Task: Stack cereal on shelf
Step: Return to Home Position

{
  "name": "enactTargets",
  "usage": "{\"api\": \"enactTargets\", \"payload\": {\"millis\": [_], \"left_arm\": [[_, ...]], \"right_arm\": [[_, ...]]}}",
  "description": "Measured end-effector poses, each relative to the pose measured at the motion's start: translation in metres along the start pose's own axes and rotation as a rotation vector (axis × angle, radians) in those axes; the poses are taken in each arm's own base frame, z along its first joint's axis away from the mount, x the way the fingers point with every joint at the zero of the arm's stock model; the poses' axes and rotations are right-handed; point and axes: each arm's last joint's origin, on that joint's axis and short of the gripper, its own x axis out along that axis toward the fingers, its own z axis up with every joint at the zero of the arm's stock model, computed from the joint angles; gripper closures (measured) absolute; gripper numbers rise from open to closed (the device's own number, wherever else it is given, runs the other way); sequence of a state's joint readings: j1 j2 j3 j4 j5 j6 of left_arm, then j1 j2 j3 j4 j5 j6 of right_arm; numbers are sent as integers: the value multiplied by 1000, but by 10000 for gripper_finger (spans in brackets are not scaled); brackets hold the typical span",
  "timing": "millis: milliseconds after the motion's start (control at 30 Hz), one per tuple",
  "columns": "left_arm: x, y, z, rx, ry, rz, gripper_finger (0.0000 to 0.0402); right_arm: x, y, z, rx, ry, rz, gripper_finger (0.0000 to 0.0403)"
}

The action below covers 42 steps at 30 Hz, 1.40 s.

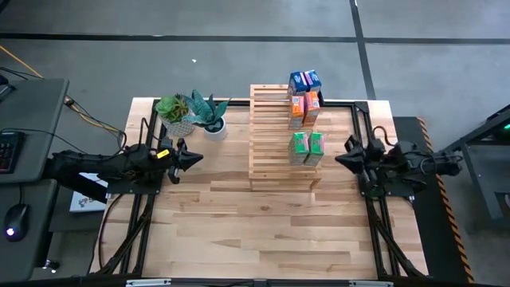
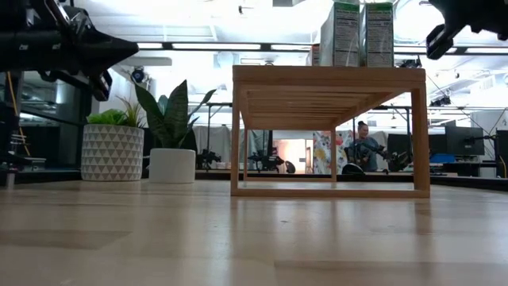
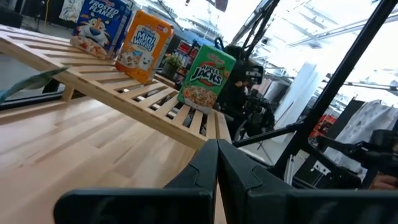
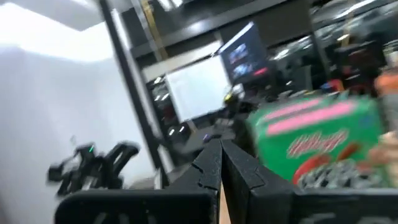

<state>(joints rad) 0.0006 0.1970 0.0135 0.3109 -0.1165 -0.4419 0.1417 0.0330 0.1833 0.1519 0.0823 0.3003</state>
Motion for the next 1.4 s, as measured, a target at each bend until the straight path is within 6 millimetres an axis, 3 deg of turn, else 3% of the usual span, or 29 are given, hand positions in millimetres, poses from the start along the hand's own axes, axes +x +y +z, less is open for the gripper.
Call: {"api": "enactTargets", "payload": {"millis": [300,600,1000,1400], "left_arm": [[0,0,-1,1,8,3,401],[0,0,-1,1,8,3,401],[0,0,-1,0,8,2,401],[0,0,-1,1,8,2,401]], "right_arm": [[0,-8,-34,-26,130,56,403],[-1,-15,-54,-28,146,30,403],[-3,-24,-64,-74,216,-171,403],[-4,-24,-66,-87,241,-181,403]]}}
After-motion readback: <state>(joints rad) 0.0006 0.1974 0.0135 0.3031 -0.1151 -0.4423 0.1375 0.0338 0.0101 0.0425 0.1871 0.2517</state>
